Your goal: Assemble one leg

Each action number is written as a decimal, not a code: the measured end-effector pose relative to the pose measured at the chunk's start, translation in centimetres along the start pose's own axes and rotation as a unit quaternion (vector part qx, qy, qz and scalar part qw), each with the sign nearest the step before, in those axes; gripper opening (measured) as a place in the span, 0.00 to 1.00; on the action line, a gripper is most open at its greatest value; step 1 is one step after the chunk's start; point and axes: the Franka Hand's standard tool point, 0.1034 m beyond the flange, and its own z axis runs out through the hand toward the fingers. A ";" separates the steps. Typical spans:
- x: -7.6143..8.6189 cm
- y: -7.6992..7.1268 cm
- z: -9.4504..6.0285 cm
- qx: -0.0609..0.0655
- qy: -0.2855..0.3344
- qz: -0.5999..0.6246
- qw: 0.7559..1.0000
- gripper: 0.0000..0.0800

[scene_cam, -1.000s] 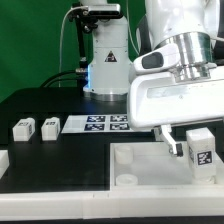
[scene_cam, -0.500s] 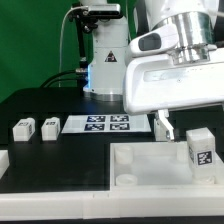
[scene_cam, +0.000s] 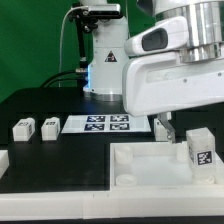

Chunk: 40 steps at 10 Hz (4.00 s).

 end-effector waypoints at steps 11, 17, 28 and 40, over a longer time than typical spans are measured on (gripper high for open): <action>-0.8 -0.3 1.4 -0.009 -0.114 0.203 0.972 0.37; -0.9 -0.4 1.5 0.003 -0.054 0.567 0.822 0.37; -1.2 -1.3 2.0 0.008 -0.059 0.461 0.885 0.81; -0.5 -0.6 1.7 -0.004 -0.041 0.194 0.980 0.38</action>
Offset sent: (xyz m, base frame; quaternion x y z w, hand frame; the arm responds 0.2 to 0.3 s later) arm -0.0166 0.0089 -0.0106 0.0377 -0.0350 0.0707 0.9962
